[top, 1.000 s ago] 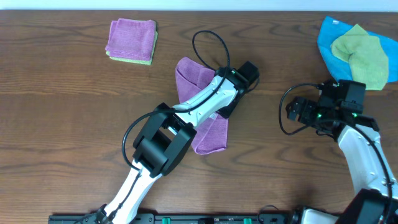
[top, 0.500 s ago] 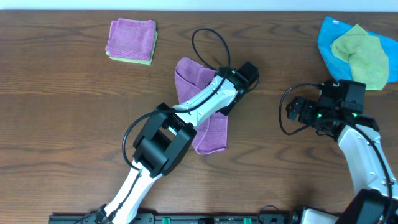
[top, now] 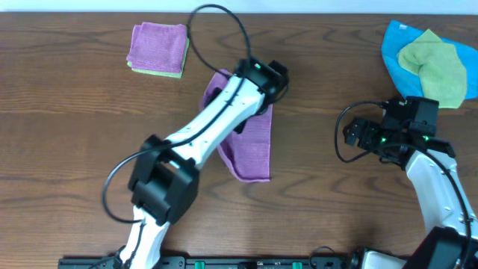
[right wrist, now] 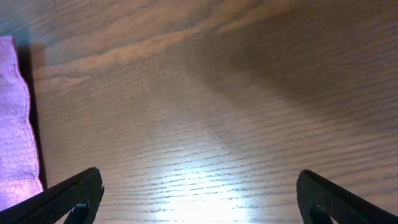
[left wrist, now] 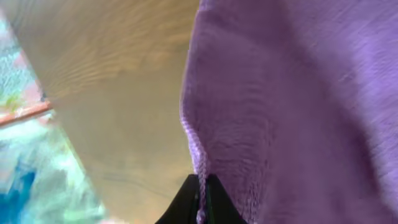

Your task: Fold the cloth

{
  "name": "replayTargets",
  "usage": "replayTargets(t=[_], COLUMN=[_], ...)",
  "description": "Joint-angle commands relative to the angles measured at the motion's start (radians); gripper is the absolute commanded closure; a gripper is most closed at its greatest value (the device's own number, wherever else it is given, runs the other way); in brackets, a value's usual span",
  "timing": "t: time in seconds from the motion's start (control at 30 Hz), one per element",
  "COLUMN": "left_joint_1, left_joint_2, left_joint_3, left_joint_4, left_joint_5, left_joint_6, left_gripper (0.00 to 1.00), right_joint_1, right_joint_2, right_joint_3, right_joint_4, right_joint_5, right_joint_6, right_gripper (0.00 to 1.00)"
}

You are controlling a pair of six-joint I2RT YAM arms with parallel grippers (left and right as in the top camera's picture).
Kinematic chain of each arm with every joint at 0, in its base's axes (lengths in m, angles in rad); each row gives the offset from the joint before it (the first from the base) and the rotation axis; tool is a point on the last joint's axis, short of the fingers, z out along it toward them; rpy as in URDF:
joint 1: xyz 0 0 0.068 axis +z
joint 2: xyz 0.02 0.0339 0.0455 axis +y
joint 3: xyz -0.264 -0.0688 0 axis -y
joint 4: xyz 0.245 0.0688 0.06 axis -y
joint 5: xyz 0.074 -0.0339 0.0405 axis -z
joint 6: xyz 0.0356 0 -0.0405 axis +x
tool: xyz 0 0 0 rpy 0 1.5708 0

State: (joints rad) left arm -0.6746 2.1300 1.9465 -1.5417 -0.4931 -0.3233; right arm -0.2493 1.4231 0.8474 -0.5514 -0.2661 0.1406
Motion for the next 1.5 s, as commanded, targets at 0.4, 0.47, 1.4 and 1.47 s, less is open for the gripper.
replayTargets(t=[0.4,0.47,1.4,1.47], left_joint_1=[0.061,0.063,0.229,0.284], left_joint_2=[-0.005,-0.005,-0.139,-0.139], left_joint_3=[-0.238,-0.282,-0.359,-0.359], left_joint_4=[-0.134,-0.136,0.549,0.571], left_joint_5=[0.042,0.01,0.473,0.491], left_joint_6=[-0.182,-0.214,0.171,0.17], left_gripper=[0.24,0.26,0.11,0.12], right_joint_1=[-0.005,-0.005,0.542,0.552], right_joint_2=[0.002,0.002,0.314,0.34], right_joint_3=[-0.005,-0.005,-0.004,-0.001], right_joint_4=[-0.027,-0.039,0.468,0.508], right_joint_5=[-0.034,-0.039,-0.339,-0.363], right_joint_6=[-0.007,-0.008,0.167,0.186], right_gripper=[0.01,0.01,0.98,0.98])
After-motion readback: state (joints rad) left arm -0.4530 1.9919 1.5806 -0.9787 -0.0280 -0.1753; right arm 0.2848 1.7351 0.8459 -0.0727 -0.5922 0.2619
